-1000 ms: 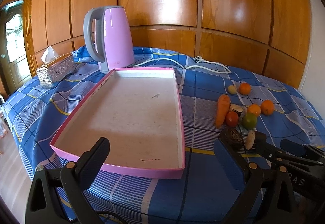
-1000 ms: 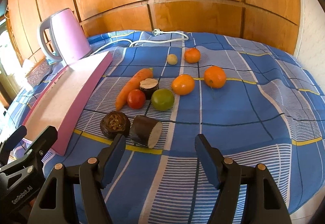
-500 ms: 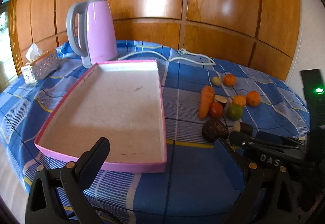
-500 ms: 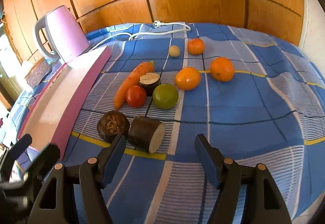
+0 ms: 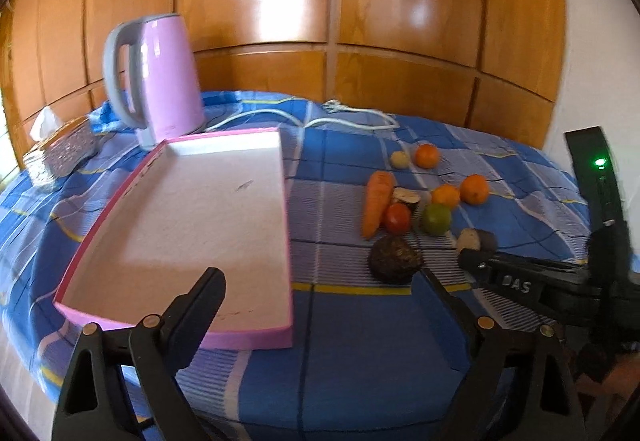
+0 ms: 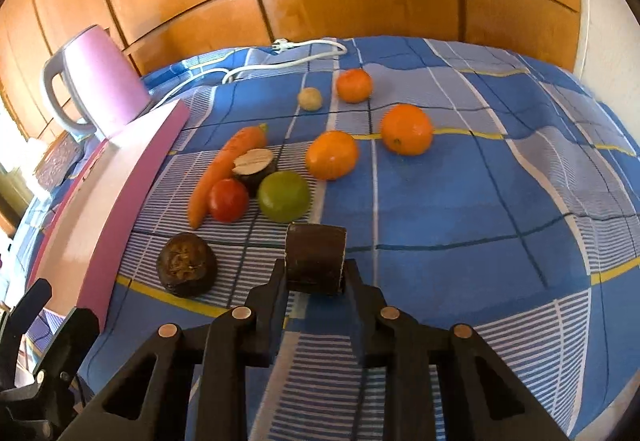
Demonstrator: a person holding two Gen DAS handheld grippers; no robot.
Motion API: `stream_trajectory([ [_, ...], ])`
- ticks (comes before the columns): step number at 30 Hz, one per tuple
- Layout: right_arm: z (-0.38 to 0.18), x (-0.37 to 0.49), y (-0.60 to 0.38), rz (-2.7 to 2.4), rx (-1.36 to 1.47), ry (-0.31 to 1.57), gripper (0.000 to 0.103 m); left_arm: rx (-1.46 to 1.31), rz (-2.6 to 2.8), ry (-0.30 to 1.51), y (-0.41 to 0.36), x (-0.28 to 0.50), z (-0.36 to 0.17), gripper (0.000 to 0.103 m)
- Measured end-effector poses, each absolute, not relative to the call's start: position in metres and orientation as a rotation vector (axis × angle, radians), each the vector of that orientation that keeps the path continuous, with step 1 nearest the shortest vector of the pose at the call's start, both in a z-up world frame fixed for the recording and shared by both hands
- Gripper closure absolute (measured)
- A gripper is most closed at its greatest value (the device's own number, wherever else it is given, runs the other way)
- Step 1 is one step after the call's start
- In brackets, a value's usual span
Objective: Organize fruits
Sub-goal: 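Grasp the dark slice with right tool while left tool grasps dark round fruit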
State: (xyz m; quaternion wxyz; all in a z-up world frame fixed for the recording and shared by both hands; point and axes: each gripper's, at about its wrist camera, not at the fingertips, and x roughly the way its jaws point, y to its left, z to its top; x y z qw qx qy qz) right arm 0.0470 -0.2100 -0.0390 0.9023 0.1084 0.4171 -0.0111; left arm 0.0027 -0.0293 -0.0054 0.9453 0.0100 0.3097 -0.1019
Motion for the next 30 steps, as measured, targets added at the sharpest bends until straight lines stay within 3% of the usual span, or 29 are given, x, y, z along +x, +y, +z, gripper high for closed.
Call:
stream_trajectory([
  [7,-0.042,0.049,-0.211,-0.019,0.239,0.859,0.075,0.071,-0.329,0.626,-0.051,0.019,-0.001,0.008],
  [11,-0.041,0.049,-0.219,-0.018,0.288,0.856,0.077,0.028,-0.378,0.659,-0.05,0.039,0.0,0.0],
  [24,-0.04,0.047,-0.228,-0.078,0.286,0.842,0.076,0.138,-0.343,0.727,-0.073,0.066,-0.018,0.001],
  [28,-0.04,0.047,-0.229,-0.077,0.296,0.844,0.076,0.191,-0.348,0.731,-0.084,0.066,-0.024,0.036],
  [30,-0.04,0.047,-0.228,-0.078,0.295,0.846,0.076,0.209,-0.372,0.762,-0.091,0.069,-0.03,0.036],
])
